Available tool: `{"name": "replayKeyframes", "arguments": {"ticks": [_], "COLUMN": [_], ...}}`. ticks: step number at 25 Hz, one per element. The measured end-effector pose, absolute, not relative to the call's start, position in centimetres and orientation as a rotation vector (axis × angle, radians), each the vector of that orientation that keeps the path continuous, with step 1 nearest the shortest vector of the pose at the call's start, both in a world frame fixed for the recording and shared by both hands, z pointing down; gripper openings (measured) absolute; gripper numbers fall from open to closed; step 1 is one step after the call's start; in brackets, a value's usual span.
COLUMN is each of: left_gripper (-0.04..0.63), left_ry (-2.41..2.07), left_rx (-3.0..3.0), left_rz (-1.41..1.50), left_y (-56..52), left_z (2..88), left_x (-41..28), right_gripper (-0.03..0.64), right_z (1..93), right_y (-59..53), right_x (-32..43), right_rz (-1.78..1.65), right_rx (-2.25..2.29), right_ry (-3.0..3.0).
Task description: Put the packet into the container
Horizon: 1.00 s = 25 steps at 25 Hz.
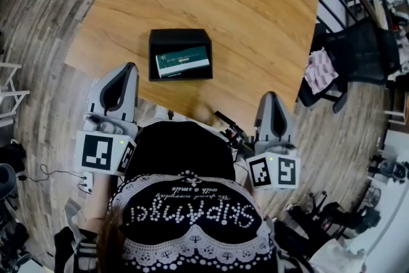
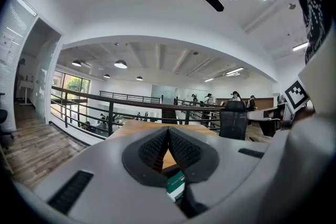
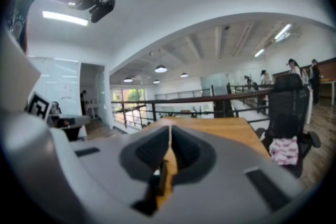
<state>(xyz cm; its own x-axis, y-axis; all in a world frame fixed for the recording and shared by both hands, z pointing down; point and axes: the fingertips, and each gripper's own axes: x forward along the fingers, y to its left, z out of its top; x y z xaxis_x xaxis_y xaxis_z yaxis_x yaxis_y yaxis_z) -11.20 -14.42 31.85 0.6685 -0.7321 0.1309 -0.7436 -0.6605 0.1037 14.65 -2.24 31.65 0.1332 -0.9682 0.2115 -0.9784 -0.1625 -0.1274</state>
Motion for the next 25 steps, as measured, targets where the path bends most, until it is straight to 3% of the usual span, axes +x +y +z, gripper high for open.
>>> {"name": "replayKeyframes", "arguments": {"ticks": [25], "left_gripper": [0.034], "left_ry": [-1.198], "left_rx": [2.721], "left_rz": [0.189], "left_y": [-14.71], "left_z": [32.79], "left_x": [-11.18], "right_gripper": [0.035], "right_z": [32.09], "right_y": [-2.66], "right_x": [14.34], "right_rz": [0.396], "right_rx": [2.301], "right_ry": [-1.992]}}
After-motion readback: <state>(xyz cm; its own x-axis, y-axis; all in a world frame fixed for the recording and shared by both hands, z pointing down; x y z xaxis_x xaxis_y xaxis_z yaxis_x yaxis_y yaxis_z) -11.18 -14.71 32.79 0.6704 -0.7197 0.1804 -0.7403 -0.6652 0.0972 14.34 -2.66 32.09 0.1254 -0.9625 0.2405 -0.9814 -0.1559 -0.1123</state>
